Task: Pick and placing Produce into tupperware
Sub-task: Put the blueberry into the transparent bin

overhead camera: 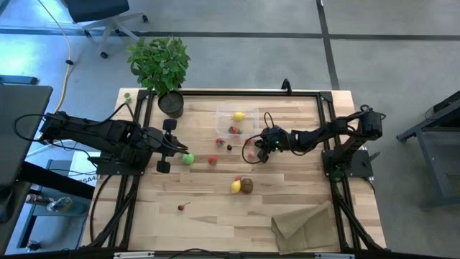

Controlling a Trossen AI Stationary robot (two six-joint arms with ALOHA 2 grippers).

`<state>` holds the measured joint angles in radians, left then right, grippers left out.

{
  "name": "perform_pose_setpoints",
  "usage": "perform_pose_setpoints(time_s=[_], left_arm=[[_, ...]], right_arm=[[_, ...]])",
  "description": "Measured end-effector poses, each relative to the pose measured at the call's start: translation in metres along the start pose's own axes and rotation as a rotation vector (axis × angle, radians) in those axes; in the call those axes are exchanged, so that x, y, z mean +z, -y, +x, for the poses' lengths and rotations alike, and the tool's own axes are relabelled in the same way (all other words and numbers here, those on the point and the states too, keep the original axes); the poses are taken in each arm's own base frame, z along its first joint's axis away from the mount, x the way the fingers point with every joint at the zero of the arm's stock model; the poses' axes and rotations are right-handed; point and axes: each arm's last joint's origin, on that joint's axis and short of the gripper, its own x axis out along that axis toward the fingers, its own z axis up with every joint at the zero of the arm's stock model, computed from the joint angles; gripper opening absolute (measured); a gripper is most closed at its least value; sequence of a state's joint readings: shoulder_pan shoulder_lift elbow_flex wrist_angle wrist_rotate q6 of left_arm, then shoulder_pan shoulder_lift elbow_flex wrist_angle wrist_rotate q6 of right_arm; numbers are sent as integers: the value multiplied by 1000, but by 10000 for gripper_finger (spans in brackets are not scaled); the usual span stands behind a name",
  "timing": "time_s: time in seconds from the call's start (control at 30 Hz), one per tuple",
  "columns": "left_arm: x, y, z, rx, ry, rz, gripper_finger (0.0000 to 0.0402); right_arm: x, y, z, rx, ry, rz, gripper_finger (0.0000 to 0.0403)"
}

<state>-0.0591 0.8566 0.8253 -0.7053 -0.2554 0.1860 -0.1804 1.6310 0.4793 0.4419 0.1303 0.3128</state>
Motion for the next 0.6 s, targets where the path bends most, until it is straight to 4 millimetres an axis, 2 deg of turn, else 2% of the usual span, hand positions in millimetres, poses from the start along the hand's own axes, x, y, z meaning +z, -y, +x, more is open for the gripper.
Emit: perform_pose_setpoints(time_s=[0.37,0.5,0.6], left_arm=[[0,0,0,0,1,0,3],[0,0,0,0,0,0,3],[0,0,0,0,0,0,3]], right_arm=[[34,-13,-36,81,198,-17,50],[56,-16,-47,69,276,-60,50],[79,-16,-50,17,273,-114,50]])
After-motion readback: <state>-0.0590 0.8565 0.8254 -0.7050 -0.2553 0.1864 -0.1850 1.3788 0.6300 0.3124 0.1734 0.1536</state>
